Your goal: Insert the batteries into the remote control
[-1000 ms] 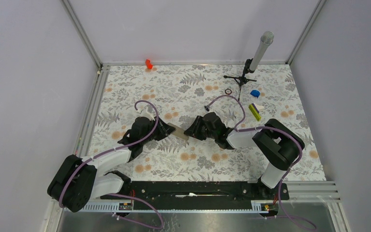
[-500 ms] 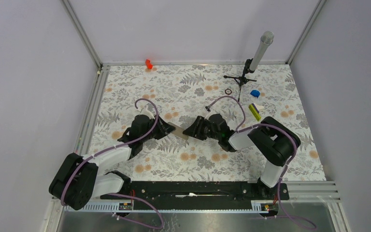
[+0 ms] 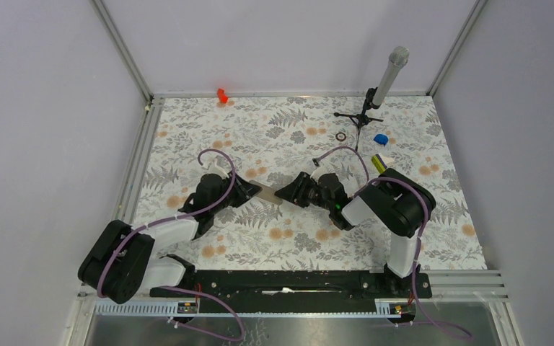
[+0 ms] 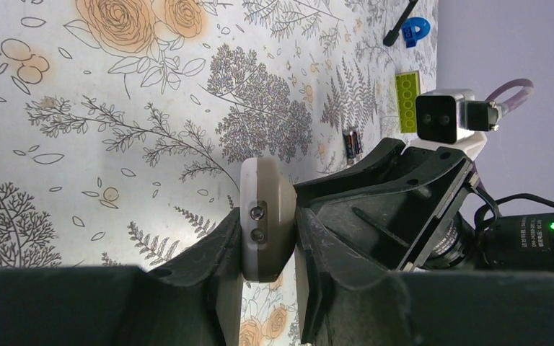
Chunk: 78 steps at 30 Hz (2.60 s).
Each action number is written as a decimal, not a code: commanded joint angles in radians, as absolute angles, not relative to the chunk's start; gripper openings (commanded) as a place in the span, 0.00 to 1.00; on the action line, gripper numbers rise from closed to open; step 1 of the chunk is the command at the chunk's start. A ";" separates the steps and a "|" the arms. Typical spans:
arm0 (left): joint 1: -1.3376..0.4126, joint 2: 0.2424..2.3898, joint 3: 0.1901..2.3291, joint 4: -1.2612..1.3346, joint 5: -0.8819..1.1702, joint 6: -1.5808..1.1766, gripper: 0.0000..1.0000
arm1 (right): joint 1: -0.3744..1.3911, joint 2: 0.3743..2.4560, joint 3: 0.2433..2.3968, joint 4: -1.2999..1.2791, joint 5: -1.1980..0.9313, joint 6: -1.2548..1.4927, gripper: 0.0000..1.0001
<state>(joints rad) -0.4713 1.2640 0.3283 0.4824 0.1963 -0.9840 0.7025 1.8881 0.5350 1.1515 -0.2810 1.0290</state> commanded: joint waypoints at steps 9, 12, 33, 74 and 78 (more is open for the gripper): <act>-0.669 1.348 0.327 0.198 0.075 -1.018 0.00 | 0.763 1.858 0.599 1.378 -0.473 1.072 0.40; -0.672 1.344 0.331 0.165 0.042 -1.014 0.00 | 0.760 1.830 0.592 1.355 -0.460 1.046 0.40; -0.676 1.295 0.383 -0.042 -0.125 -0.971 0.00 | 0.691 1.724 0.535 1.219 -0.402 0.993 0.40; -0.676 1.291 0.380 -0.024 -0.120 -0.961 0.00 | 0.690 1.769 0.579 0.827 -0.188 0.894 0.51; -0.676 1.296 0.382 -0.022 -0.118 -0.960 0.00 | 0.691 1.788 0.594 0.806 -0.192 0.898 0.52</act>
